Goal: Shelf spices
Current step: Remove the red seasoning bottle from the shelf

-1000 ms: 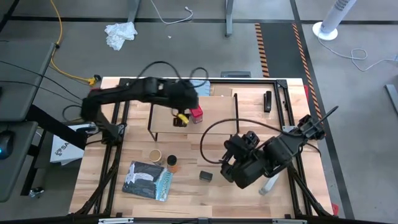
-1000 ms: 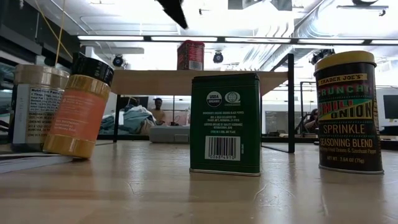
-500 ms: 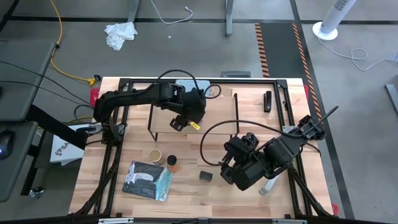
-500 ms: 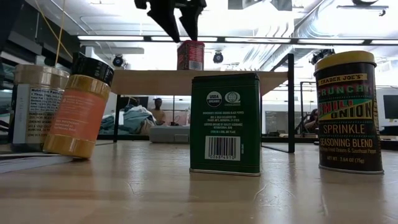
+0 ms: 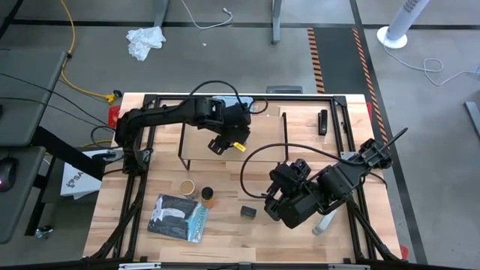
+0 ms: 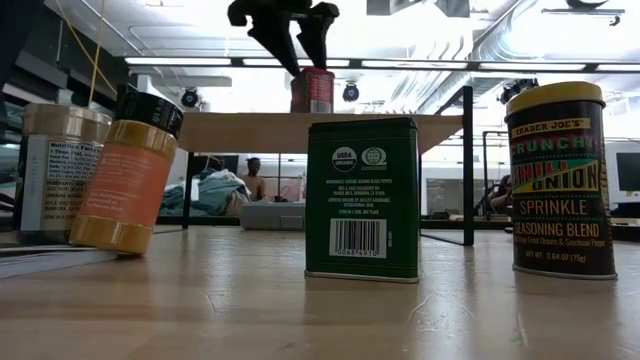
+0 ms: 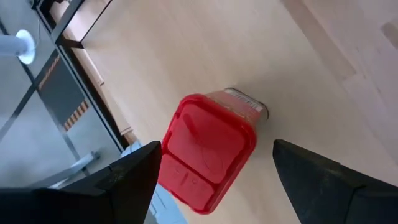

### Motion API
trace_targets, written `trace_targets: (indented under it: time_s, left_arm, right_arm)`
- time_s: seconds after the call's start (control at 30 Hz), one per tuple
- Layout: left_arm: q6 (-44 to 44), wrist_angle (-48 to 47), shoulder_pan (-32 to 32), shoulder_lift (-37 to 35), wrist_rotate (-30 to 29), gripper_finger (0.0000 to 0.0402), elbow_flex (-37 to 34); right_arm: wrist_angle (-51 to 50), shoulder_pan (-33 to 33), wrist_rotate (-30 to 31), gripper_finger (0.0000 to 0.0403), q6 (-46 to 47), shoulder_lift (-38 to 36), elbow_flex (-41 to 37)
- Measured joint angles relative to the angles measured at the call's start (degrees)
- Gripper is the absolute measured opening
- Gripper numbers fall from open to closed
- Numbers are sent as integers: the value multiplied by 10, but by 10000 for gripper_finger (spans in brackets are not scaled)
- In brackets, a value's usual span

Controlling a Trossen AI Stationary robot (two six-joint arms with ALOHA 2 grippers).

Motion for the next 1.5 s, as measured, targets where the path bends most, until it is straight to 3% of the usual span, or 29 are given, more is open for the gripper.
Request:
trace_targets:
  time_s: [0.33,0.77,1.33,1.5]
  left_arm:
    - [-4,4,27,0,-3,307,-3]
    - [0,4,64,39,42,307,-3]
    - [-84,-46,6,32,43,307,-4]
    - [-136,-95,-4,11,20,307,-4]
  right_arm:
    - [22,0,-1,376,-15,0,0]
    - [61,0,-6,376,-34,0,0]
    - [62,-11,1,376,-39,0,0]
    - [47,-24,45,376,-13,0,-1]
